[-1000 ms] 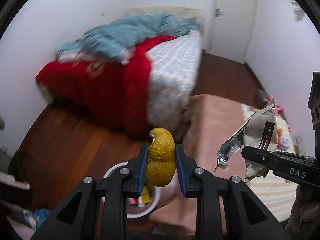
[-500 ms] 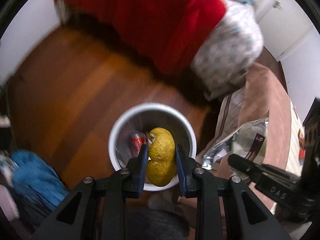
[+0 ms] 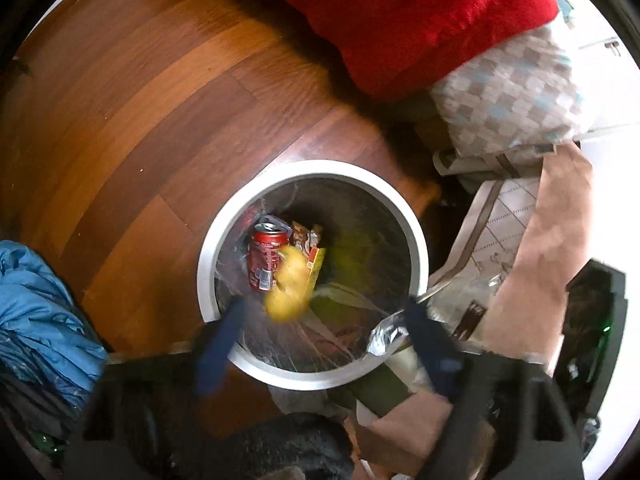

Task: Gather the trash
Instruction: 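Open both tools to drop the wrapper and bread into the bin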

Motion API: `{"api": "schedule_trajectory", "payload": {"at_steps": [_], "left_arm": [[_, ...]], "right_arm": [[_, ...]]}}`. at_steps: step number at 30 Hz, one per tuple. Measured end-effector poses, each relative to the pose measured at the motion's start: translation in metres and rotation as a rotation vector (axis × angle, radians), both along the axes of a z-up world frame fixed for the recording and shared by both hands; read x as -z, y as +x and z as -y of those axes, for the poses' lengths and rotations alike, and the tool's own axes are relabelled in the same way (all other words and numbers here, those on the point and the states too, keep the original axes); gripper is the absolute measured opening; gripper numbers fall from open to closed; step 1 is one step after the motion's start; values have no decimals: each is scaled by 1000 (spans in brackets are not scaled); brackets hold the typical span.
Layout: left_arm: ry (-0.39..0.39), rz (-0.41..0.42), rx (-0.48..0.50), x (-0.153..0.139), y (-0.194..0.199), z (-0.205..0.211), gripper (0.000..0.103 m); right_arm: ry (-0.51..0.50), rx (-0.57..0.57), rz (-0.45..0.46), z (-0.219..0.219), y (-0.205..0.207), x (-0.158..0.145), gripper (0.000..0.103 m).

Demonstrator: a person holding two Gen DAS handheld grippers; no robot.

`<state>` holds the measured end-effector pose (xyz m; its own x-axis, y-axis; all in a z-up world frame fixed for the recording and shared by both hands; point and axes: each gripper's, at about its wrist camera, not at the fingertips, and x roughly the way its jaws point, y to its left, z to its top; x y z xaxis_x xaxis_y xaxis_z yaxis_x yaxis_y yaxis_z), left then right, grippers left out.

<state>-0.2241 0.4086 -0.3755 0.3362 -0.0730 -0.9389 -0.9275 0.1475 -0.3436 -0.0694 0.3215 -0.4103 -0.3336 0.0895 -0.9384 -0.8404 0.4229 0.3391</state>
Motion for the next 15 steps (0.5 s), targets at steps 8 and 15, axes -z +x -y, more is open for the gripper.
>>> {"api": "schedule_trajectory", "payload": {"at_steps": [8, 15], "left_arm": [[63, -68, -19, -14, -14, 3, 102], [195, -187, -9, -34, -28, 26, 102]], "right_arm": [[-12, -83, -39, -5, -16, 10, 80], [-7, -140, 108, 3, -14, -19, 103]]}}
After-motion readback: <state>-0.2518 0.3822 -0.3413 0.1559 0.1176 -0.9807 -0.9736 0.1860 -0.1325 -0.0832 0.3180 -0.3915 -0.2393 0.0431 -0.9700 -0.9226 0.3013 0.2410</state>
